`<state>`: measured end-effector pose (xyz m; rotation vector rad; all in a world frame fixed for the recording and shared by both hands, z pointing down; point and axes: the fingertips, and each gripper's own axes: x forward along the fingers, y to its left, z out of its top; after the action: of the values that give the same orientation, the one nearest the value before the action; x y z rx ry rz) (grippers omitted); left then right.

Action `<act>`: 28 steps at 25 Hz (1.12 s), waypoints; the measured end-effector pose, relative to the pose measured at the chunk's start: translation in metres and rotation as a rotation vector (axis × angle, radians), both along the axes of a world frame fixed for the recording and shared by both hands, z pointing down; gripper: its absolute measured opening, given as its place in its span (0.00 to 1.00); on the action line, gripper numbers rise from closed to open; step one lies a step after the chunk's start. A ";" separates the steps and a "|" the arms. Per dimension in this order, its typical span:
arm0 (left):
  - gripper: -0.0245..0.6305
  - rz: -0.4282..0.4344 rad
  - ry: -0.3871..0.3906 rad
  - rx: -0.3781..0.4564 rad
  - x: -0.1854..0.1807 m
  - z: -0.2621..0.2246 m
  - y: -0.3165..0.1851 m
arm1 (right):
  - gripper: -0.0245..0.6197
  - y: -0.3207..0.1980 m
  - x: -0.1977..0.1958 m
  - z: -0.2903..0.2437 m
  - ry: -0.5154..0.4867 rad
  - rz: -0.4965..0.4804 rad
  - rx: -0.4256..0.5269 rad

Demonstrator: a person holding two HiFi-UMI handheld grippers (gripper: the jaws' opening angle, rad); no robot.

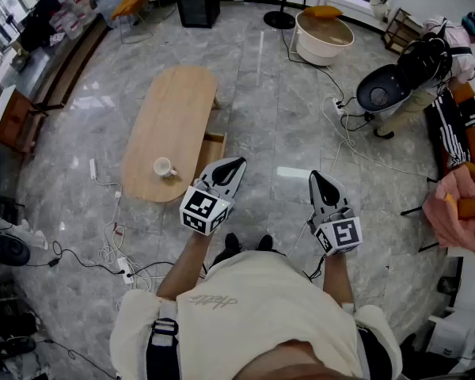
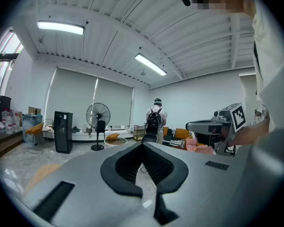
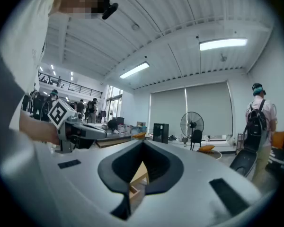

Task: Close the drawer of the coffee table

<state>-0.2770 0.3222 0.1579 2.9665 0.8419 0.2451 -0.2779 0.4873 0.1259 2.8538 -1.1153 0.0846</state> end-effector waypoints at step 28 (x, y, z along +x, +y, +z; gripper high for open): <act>0.04 -0.201 -0.060 0.192 0.061 0.051 0.035 | 0.03 0.069 0.094 0.054 -0.121 -0.059 0.175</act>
<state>-0.2161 0.3568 0.2092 3.1728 0.5362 0.4248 -0.1841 0.5559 0.1799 3.0010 -1.2904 0.1663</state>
